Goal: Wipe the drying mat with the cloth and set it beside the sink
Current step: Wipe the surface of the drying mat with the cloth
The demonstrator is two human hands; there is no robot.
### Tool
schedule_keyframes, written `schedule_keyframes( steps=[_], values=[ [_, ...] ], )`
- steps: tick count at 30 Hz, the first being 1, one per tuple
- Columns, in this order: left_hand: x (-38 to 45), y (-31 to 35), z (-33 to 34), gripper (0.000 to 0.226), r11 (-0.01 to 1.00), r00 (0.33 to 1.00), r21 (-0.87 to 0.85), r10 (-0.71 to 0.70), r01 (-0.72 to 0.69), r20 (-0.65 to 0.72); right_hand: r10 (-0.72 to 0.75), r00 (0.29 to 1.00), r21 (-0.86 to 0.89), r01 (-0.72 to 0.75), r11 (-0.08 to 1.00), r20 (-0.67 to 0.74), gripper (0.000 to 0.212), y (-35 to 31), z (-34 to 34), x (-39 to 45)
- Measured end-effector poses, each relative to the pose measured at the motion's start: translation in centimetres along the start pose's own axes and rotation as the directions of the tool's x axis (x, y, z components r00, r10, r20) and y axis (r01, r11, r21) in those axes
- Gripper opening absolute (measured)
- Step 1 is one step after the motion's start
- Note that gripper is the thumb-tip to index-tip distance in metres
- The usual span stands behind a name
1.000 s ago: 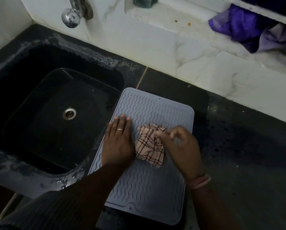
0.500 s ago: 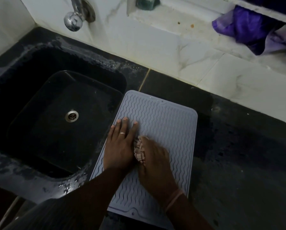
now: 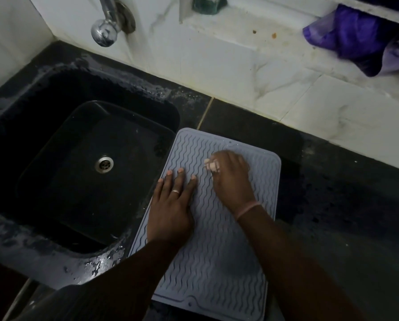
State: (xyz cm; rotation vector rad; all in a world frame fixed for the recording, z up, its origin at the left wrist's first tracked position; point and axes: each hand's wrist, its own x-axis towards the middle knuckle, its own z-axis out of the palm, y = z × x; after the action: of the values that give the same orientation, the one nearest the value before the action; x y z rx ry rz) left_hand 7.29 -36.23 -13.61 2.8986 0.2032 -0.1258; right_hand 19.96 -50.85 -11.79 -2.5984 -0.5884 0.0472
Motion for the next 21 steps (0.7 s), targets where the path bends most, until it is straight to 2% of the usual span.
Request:
schedule_keyframes(
  steps=[3,5,7,9,10,12,14,16,21],
  values=[
    [0.0,0.1,-0.2,0.073,1.0,1.0,0.014,-0.012,0.011,0.025,0.09,0.995,-0.019,-0.091,0.996,-0.035,0.024,0.1,-0.2,3.1],
    [0.0,0.2,-0.4,0.073,1.0,0.999,0.006,-0.019,0.019,0.033,0.142,0.988,0.04,-0.139,0.989,-0.063,0.02,-0.3,-1.1,3.8],
    [0.0,0.3,-0.4,0.071,1.0,1.0,-0.005,-0.02,0.02,0.022,0.112,0.993,0.194,-0.101,0.976,-0.046,0.013,-1.2,-2.6,2.3],
    [0.0,0.3,-0.4,0.067,1.0,1.0,-0.026,-0.014,0.013,-0.009,0.016,0.998,0.286,-0.033,0.958,0.064,0.009,-2.4,-3.3,-1.5],
    [0.0,0.3,-0.4,0.067,0.999,1.0,-0.036,-0.009,0.008,-0.022,-0.026,0.992,0.264,-0.008,0.964,0.122,0.015,-3.0,-3.0,-3.9],
    [0.0,0.2,-0.3,0.07,0.999,1.0,-0.046,-0.003,0.002,-0.017,-0.05,0.981,0.114,0.029,0.993,0.19,0.037,-3.7,-1.5,-8.3],
    [0.0,0.2,-0.3,0.072,0.999,1.0,-0.038,0.004,-0.005,-0.013,-0.037,0.986,0.036,0.031,0.999,0.163,0.05,-3.6,0.0,-10.0],
    [0.0,0.2,-0.3,0.068,0.999,0.999,-0.044,0.01,-0.011,-0.033,-0.048,0.99,0.054,0.041,0.998,0.132,0.048,-3.0,0.5,-8.9],
    [-0.1,0.0,-0.2,0.063,1.0,1.0,-0.025,0.017,-0.017,-0.025,-0.044,0.997,0.023,0.042,0.999,0.06,0.027,-1.3,0.1,-3.6]
  ],
)
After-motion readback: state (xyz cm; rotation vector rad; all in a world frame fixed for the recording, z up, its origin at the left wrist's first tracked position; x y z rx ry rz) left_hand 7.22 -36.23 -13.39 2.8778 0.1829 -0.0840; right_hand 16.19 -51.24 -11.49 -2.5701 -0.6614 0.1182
